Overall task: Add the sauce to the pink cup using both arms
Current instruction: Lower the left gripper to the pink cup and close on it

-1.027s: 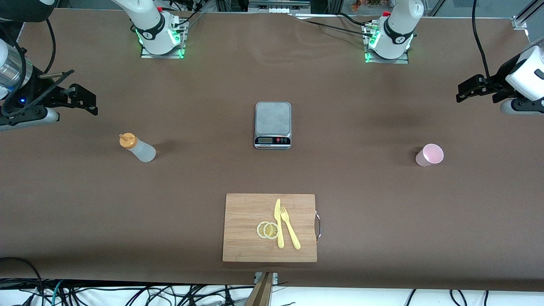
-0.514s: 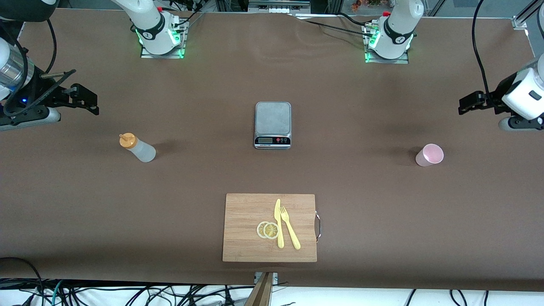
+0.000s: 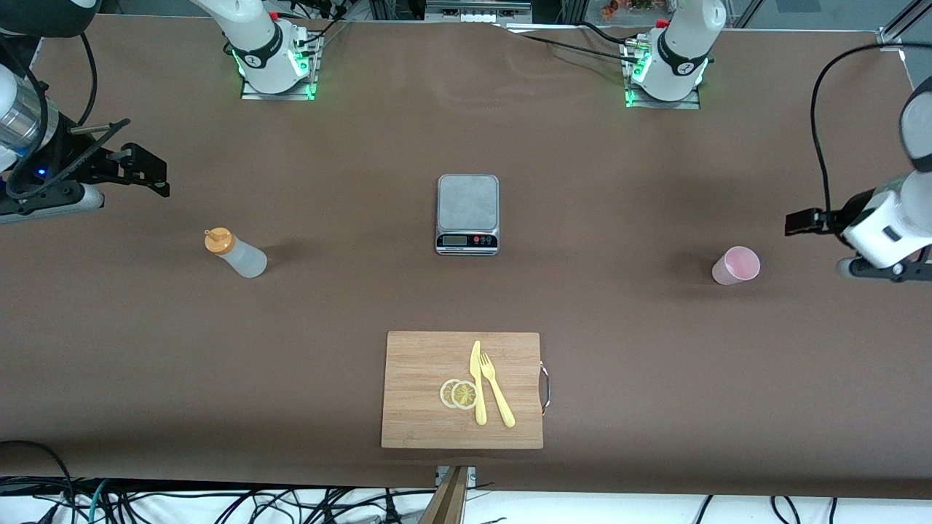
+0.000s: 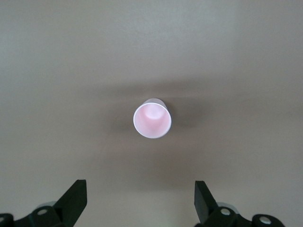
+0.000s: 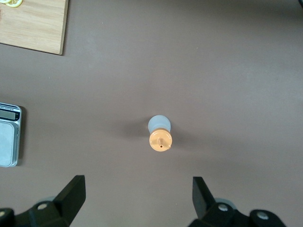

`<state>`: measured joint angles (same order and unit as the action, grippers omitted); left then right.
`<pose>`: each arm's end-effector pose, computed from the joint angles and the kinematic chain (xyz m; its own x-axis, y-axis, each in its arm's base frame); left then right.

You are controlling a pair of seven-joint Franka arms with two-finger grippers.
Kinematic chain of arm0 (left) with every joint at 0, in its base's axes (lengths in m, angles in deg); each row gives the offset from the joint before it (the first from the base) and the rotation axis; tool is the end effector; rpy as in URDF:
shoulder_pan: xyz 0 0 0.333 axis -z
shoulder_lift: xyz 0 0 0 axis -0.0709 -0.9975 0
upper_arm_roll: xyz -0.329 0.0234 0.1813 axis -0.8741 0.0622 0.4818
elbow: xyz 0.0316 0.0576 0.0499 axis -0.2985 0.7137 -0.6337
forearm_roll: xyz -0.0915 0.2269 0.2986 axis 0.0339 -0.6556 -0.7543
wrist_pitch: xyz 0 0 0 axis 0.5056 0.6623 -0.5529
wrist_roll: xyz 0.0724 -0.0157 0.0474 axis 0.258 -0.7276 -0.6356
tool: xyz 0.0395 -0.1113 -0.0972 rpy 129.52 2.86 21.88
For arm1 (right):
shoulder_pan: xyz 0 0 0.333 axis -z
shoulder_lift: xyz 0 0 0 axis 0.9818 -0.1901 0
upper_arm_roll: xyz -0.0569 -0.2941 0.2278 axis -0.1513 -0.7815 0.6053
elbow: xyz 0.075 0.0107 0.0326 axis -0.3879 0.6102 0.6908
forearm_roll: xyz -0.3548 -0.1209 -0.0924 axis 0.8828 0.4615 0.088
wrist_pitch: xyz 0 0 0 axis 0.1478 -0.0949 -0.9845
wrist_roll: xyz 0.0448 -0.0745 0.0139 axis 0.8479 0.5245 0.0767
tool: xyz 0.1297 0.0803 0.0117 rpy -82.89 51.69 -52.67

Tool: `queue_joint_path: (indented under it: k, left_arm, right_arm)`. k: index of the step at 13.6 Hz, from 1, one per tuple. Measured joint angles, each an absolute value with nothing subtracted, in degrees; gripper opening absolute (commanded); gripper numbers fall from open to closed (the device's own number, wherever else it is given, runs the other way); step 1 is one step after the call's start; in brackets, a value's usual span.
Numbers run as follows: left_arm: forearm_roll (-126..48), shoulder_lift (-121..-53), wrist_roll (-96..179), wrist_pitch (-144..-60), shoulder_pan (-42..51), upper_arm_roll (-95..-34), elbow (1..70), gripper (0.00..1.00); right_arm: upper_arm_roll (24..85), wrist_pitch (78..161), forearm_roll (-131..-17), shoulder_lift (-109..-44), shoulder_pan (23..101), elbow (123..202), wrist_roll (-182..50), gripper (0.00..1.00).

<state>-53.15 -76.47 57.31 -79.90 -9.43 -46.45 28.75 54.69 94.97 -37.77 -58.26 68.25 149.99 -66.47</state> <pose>0.6096 0.0696 0.4658 0.9670 -0.0822 -0.2411 -0.0969 -0.9941 -0.0498 0.5804 0.0575 0.6172 0.9824 0.1862 -0.0149 0.1862 -0.9825 0.0000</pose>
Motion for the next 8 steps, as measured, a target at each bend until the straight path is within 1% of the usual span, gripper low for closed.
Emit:
queue_joint_path:
  k: [2, 4, 5, 8]
  left_arm:
    - [-53.65, -78.67, 59.60, -84.65, -10.50, -46.43, 31.17, 0.99]
    - [-53.72, -79.43, 61.92, -92.10, -12.34, -46.41, 36.29, 0.98]
    - [-53.71, -79.53, 62.96, -95.62, -13.34, -46.40, 39.22, 0.96]
    - [-53.24, -80.58, 63.68, -101.27, -14.70, -46.44, 45.27, 0.96]
  right_arm:
    - [54.69, 94.97, -37.77, -58.26, 68.25, 149.99, -66.47, 1.00]
    - [54.69, 94.97, -37.77, -58.26, 68.25, 149.99, -66.47, 1.00]
    - [54.69, 94.97, -37.77, -58.26, 68.25, 149.99, -66.47, 1.00]
    - [54.69, 94.97, -37.77, -58.26, 68.25, 149.99, -66.47, 1.00]
